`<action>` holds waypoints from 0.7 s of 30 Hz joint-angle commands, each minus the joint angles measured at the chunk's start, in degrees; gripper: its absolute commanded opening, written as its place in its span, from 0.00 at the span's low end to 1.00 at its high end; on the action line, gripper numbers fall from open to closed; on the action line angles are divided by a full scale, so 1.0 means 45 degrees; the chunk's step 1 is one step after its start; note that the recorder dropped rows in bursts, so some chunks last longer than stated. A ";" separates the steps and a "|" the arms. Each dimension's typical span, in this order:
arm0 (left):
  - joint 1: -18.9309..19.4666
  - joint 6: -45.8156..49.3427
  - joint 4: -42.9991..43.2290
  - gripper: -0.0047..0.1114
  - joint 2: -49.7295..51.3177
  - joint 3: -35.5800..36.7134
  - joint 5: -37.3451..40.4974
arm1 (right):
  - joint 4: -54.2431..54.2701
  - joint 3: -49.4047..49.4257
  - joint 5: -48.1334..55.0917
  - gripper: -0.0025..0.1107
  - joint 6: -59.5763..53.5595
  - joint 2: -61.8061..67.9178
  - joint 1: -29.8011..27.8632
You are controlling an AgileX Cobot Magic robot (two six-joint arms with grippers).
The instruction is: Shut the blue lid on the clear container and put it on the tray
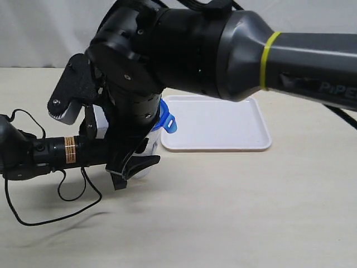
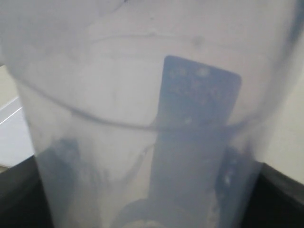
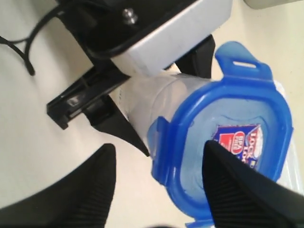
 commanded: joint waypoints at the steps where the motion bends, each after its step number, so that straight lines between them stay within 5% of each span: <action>1: -0.0100 -0.0011 0.0107 0.04 -0.0019 0.0051 -0.0114 | 0.1008 0.0058 -0.0220 0.48 0.0101 -0.0776 -0.0042; 7: -0.0100 -0.0011 0.0107 0.04 -0.0019 0.0051 -0.0114 | 0.1386 0.0058 -0.0836 0.48 0.2551 -0.1712 -0.0276; 11: -0.0100 -0.0011 0.0082 0.04 -0.0019 0.0051 -0.0114 | 0.3047 0.0205 -0.0921 0.48 0.4527 -0.2769 -0.1506; 15: -0.0076 -0.0011 -0.0183 0.04 -0.0019 0.0051 -0.0114 | 0.7690 0.2280 -0.1509 0.37 0.4284 -0.3793 -0.3501; 21: -0.0051 -0.0011 -0.0220 0.04 -0.0019 0.0051 -0.0114 | 0.9867 0.5783 -0.5242 0.32 0.4311 -0.3817 -0.4210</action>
